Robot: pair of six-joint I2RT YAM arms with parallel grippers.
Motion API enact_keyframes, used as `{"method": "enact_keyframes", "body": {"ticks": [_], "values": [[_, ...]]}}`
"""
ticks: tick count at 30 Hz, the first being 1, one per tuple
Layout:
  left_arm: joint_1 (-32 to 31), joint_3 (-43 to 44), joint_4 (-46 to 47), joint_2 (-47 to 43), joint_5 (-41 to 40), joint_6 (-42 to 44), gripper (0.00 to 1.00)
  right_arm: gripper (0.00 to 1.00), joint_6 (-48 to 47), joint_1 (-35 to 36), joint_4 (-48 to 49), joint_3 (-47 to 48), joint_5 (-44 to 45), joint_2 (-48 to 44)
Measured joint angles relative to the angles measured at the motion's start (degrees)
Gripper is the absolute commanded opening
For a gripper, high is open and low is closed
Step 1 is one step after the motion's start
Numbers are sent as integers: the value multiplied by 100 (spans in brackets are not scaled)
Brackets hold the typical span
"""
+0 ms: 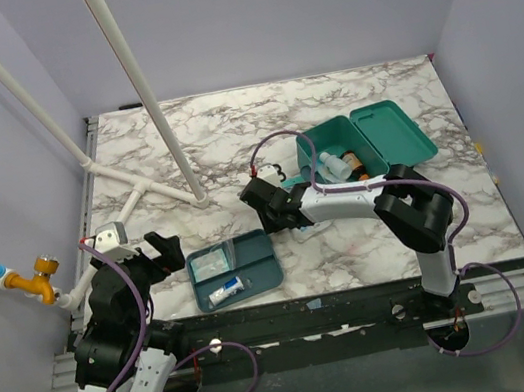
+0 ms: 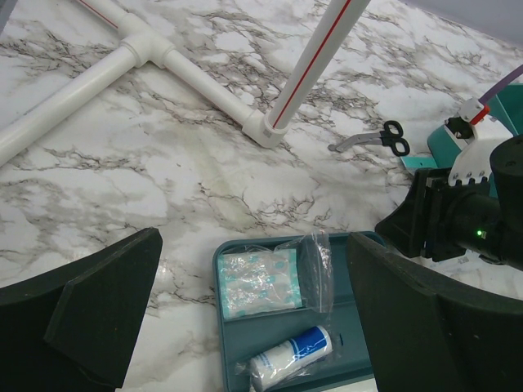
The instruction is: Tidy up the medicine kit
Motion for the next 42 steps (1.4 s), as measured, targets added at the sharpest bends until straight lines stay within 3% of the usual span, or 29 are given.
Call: {"method": "enact_keyframes", "body": {"ticks": [13, 27, 33, 42], "values": [[0, 0, 0, 0, -2, 0, 99, 18, -13, 0, -15, 11, 2, 0], [2, 0, 0, 0, -2, 0, 99, 16, -258, 70, -350, 4, 72, -570], [0, 0, 0, -2, -2, 0, 99, 15, -306, 372, -363, 9, 120, -1123], [0, 0, 0, -2, -2, 0, 98, 15, -184, 1012, -417, 96, 55, -984]]}}
